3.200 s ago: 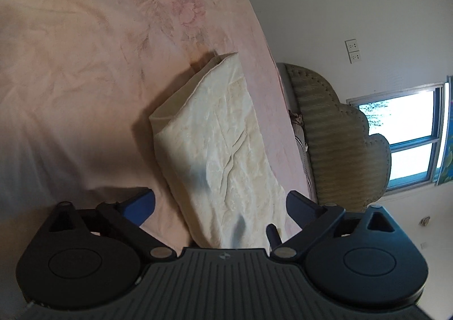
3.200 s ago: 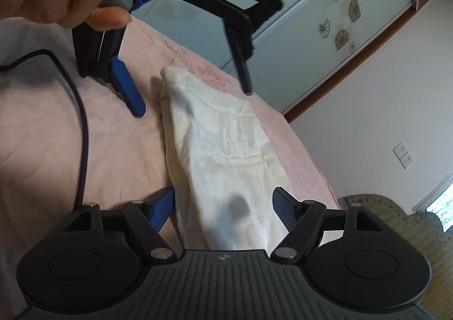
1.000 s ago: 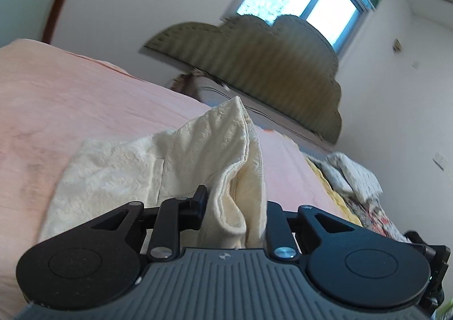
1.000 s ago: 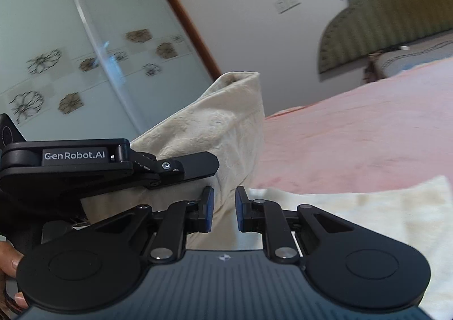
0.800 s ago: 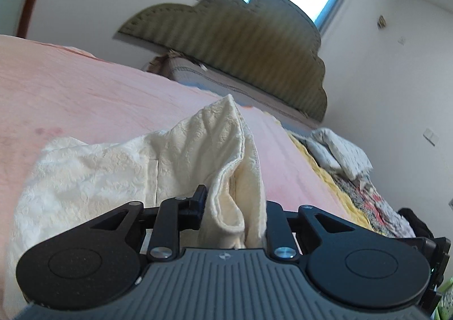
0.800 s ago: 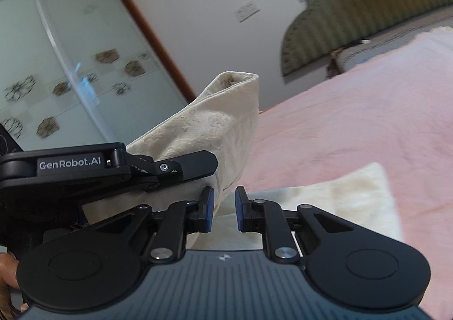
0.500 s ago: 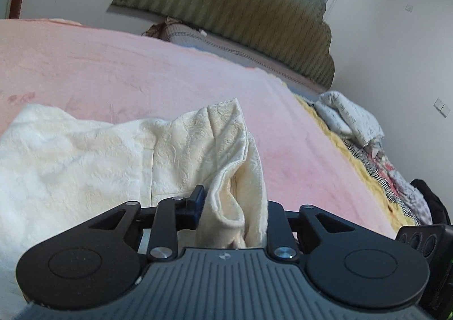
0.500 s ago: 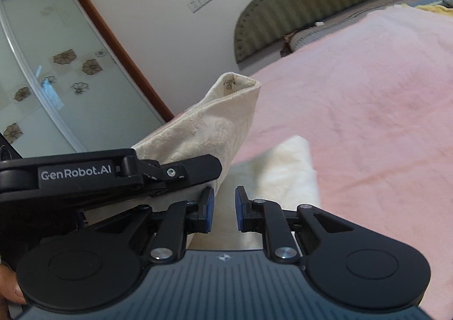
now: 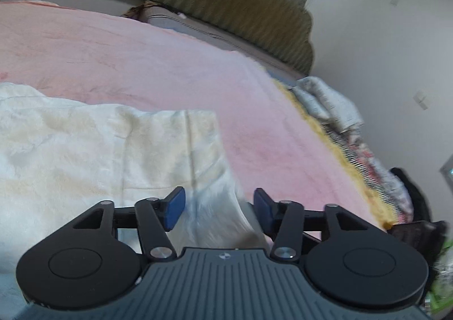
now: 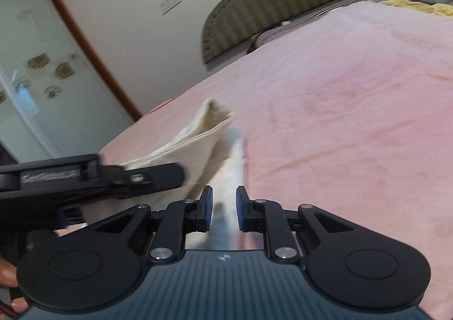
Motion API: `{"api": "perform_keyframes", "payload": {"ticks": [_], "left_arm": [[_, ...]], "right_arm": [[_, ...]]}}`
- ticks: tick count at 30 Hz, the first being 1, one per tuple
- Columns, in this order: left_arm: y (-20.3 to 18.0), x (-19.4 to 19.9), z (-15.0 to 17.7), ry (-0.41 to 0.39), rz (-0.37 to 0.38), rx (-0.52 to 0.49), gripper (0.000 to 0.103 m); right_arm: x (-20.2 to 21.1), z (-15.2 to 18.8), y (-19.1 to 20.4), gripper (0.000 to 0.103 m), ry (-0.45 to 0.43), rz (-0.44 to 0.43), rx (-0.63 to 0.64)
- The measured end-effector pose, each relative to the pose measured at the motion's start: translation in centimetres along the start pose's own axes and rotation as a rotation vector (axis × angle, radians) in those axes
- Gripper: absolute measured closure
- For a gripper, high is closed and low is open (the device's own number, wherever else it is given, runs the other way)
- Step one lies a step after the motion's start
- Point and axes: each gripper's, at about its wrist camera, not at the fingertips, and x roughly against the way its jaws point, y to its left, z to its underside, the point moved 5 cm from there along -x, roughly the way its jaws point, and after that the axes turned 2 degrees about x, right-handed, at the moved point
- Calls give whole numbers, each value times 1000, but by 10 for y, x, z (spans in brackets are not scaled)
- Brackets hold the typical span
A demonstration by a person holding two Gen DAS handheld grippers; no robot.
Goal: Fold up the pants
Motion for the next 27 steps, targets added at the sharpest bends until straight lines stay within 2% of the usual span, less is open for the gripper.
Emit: {"api": "perform_keyframes", "payload": {"ticks": [2,4,6,8,9,10,11,12,14,15,17,18,21,23,25,27], "left_arm": [[-4,10,-4,-12,59,18,34],[-4,22,-11,-47,82,13,33],[4,39,-20,-93,52,18,31],[23,56,-27,-127,-3,48,31],[34,62,-30,-134,-33,66,31],[45,68,-32,-131,-65,82,30],[59,75,-34,-124,-96,101,31],[70,80,-34,-122,-117,117,31],[93,94,-35,-118,-153,155,31],[103,101,-33,-117,-163,174,31],[119,113,-30,-114,-174,193,31],[125,117,-29,-111,-182,196,31],[134,125,-24,-106,-193,177,31],[131,123,-19,-92,-203,130,31],[126,116,-11,-56,-209,71,30],[122,107,2,-8,-214,13,31]], "right_arm": [[9,-7,-13,84,-42,28,-24],[19,-16,-15,84,-96,61,-29],[26,-24,-6,83,-136,82,14],[25,-26,13,79,-134,53,75],[20,-23,25,75,-114,24,122],[14,-19,37,60,-89,-1,174],[7,-14,49,40,-63,-21,232],[-1,-7,60,34,-36,-37,298],[-16,6,75,32,16,-14,411],[-25,12,78,32,48,39,478],[-42,23,71,31,92,209,613],[-45,25,66,31,103,242,634],[-30,15,71,31,47,180,545],[-21,13,85,31,12,122,545],[-24,15,99,31,20,65,578],[-38,23,101,30,76,62,617]]}}
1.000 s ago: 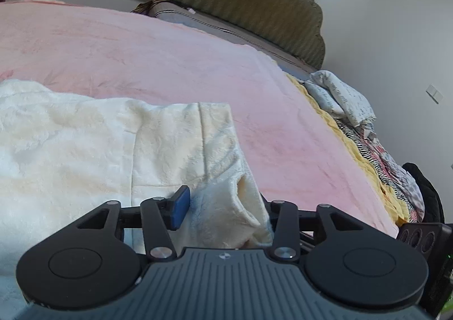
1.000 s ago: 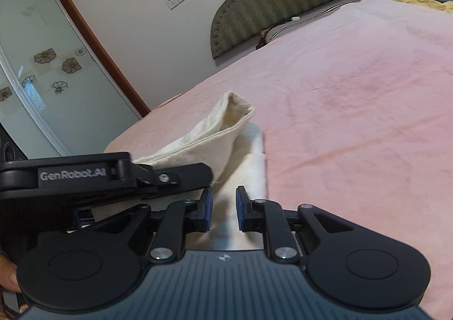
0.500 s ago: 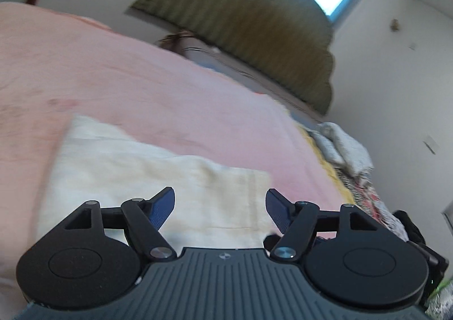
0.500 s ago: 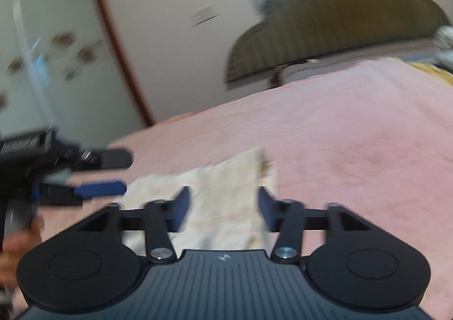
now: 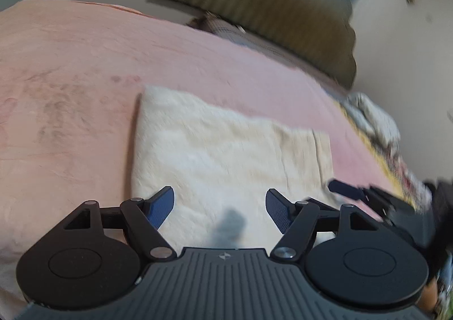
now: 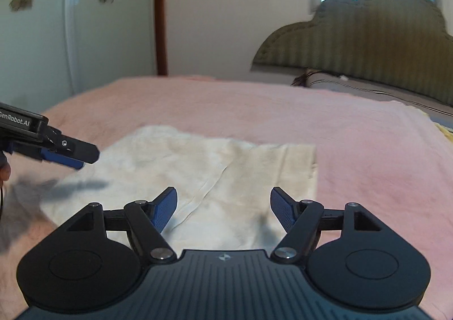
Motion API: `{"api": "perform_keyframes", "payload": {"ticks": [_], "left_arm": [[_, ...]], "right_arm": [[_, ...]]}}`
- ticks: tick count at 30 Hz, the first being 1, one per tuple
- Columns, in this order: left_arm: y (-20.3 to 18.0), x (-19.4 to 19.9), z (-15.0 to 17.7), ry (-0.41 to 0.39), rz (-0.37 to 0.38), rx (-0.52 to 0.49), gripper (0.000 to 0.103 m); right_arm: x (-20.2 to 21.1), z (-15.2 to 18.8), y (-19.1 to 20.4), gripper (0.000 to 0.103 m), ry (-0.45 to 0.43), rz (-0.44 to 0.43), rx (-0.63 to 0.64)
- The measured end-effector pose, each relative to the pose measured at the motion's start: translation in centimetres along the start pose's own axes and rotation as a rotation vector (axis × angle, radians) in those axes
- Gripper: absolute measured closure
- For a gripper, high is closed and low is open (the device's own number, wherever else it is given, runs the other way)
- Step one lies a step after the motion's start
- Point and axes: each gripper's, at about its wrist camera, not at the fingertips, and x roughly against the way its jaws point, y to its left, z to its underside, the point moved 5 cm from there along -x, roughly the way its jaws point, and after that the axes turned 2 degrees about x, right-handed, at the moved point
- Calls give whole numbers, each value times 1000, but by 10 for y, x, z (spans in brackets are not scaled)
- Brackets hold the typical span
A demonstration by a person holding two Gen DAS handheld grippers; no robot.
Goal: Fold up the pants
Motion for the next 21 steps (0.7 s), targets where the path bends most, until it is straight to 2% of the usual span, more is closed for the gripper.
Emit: {"api": "perform_keyframes", "payload": {"ticks": [2,3,6,9,11,13,15,17,18,21], "left_arm": [[-3,-2,8,5,-28,-32,31],[-6,0,8,-4,-35,-55,31],[-13,1,-3,-39,-22,-61,31],[-19,-8,-17,-70,-17,-57,28],[-21,-20,-18,-60,-77,-80,28],[-22,-28,-16,-54,-127,-101,28],[-23,-32,-12,-56,-144,-121,28],[-23,-33,-10,-54,-156,-132,28],[-25,-34,-9,-53,-159,-140,28],[-26,-35,-8,-52,-169,-171,26]], "right_arm": [[-21,13,-3,30,99,41,27],[-23,18,-6,30,110,43,24],[-16,2,-15,30,96,3,1],[-12,-30,-18,30,42,12,38],[-21,-47,-18,30,26,5,67],[-49,-56,-22,30,70,-12,73],[-73,-53,-26,30,130,-8,80],[-89,-46,-32,30,170,46,118],[-94,-42,-37,30,179,69,120],[-92,-34,-55,30,158,53,24]]}}
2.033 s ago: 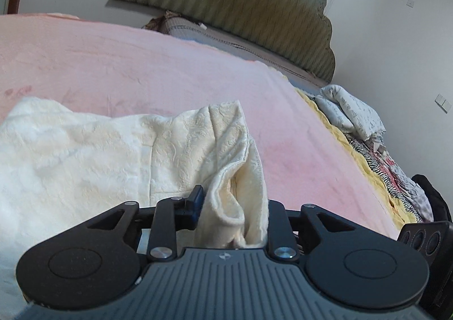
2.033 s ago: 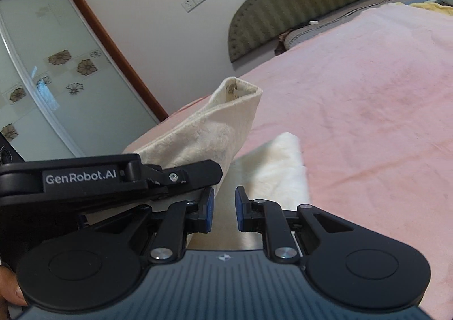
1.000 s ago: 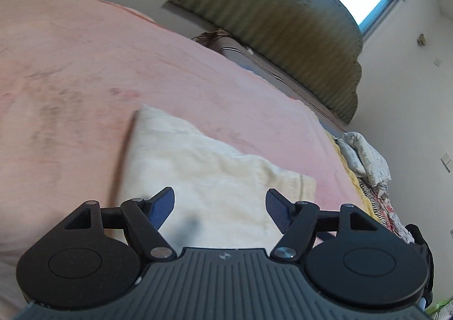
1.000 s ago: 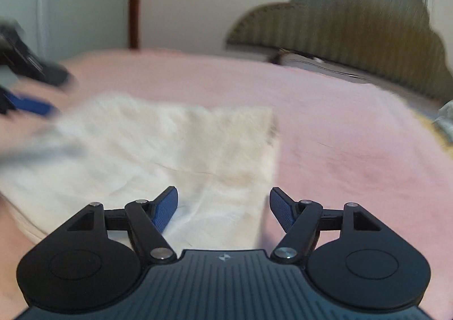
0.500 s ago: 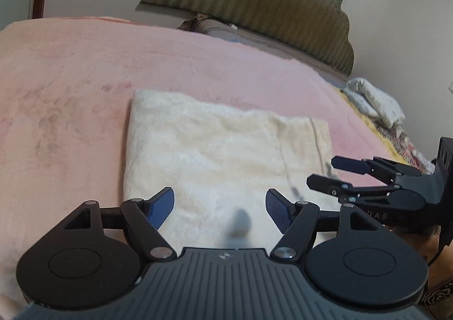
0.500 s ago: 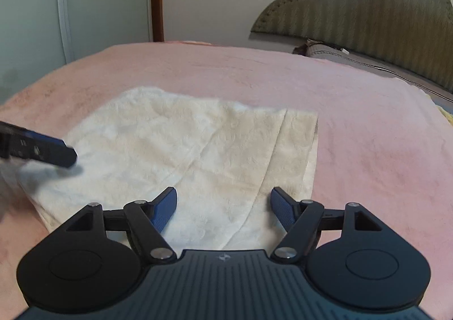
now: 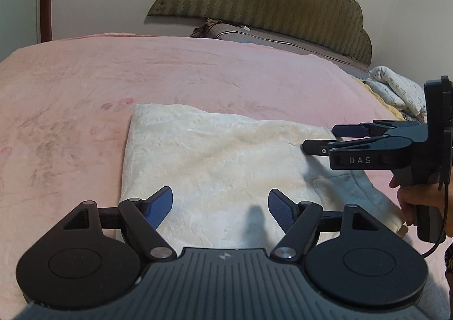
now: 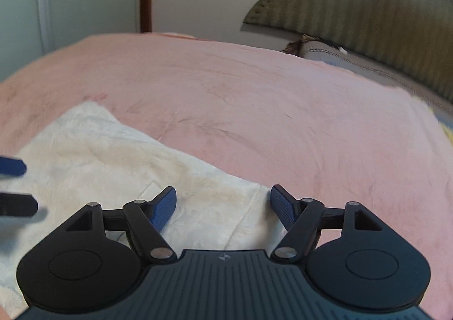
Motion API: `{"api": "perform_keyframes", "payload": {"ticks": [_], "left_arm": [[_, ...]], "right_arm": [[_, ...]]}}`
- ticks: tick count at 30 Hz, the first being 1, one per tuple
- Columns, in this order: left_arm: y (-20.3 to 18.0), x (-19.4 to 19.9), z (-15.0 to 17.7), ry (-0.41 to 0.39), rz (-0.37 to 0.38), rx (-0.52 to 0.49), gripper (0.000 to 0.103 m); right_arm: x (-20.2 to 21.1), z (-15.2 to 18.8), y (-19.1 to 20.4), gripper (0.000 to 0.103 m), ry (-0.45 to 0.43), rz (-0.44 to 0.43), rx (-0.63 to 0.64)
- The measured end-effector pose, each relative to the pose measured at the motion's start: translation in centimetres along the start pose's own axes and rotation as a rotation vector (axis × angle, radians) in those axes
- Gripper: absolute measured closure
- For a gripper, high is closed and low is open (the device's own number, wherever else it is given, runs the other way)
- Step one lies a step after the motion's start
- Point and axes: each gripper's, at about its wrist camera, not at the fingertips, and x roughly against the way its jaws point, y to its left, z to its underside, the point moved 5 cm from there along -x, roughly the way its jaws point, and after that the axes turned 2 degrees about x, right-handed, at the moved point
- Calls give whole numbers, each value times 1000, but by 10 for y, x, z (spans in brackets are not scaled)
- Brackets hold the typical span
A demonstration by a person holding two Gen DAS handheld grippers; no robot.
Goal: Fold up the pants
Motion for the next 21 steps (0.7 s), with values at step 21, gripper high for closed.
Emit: {"api": "perform_keyframes", "payload": {"ticks": [21], "left_arm": [[-17,-5,-7,9,15,-94,15]], "right_arm": [[22,16,18,27,-3,59,100]]}}
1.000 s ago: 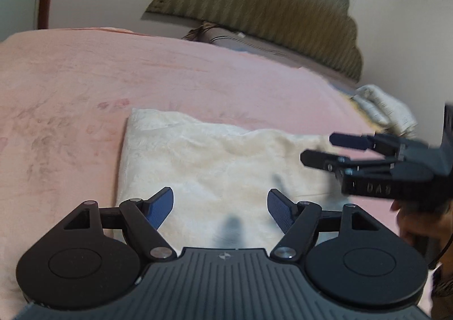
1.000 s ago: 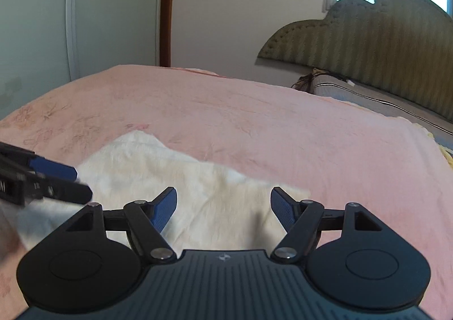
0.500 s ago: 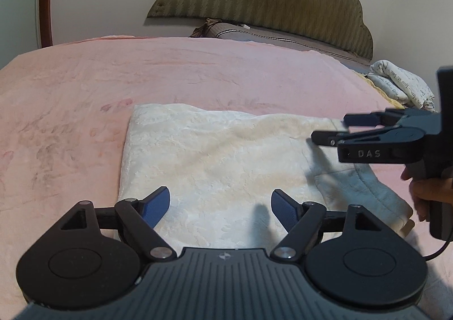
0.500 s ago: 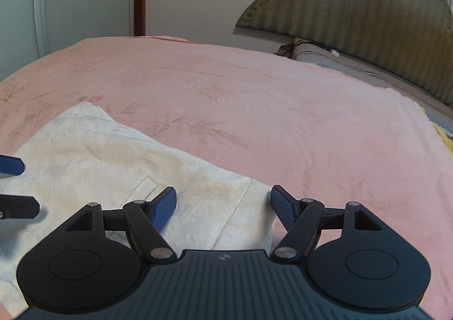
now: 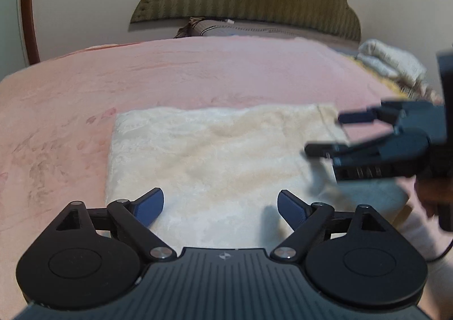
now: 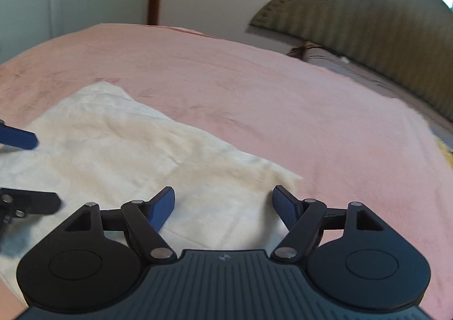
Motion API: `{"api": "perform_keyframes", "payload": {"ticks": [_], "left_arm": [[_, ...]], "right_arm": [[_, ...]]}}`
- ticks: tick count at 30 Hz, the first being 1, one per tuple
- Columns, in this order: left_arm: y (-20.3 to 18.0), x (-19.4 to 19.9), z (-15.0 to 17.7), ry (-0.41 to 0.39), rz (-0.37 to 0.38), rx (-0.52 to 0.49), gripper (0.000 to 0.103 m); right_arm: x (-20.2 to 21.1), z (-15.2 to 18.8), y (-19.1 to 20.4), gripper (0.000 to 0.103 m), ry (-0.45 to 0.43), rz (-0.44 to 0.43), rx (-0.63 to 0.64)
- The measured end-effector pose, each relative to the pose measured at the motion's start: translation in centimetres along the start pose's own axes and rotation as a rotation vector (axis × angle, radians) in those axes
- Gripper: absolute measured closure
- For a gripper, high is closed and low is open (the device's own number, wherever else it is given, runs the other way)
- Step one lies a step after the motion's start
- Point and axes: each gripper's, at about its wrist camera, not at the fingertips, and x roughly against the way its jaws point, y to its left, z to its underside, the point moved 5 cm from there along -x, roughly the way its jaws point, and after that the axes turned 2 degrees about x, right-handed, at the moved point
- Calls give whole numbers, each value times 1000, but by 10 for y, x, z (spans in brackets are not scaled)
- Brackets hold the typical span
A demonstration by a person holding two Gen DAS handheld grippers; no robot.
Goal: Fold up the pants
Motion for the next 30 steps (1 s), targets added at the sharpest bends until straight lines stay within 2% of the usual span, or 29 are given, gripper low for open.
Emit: {"api": "perform_keyframes", "payload": {"ticks": [2,4,6,8,9,10,13,14,17,18,19,21,23,25,27,30], "left_arm": [[9,-4,-16,-10,10,64,15],[17,-15,-29,7,-6,101,14],[20,-36,-33,71,-25,87,14],[18,-55,-28,136,-44,47,14],[15,-54,-26,122,-62,22,13],[10,-47,-23,99,-78,-8,16],[0,-19,-17,19,-40,-53,14],[2,-8,-13,-22,-48,-60,13],[24,11,-7,-81,-114,-42,13],[36,13,-6,-79,-107,-10,12],[48,14,-5,-63,-79,34,11],[77,7,-4,13,43,170,10],[102,-4,2,93,175,327,10],[119,-14,8,134,260,431,10],[126,-17,7,127,336,468,7],[121,-26,3,146,417,467,5]], "right_arm": [[14,3,1,27,-24,-23,-16],[30,6,5,27,-54,-99,-34],[37,13,14,27,-50,-139,-22],[32,26,21,26,-3,-108,38],[28,32,23,24,5,-87,57],[27,37,19,23,-8,-100,15],[35,41,6,22,-14,-109,-74],[39,42,2,22,-27,-127,-104],[44,52,-22,22,-55,-171,-254],[43,57,-33,22,-56,-189,-318],[41,63,-47,22,-56,-224,-403],[35,75,-65,22,-59,-345,-544],[27,81,-72,22,-54,-476,-623],[17,82,-74,22,-35,-568,-678],[9,80,-70,20,-22,-639,-672],[-1,74,-69,20,-7,-686,-669]]}}
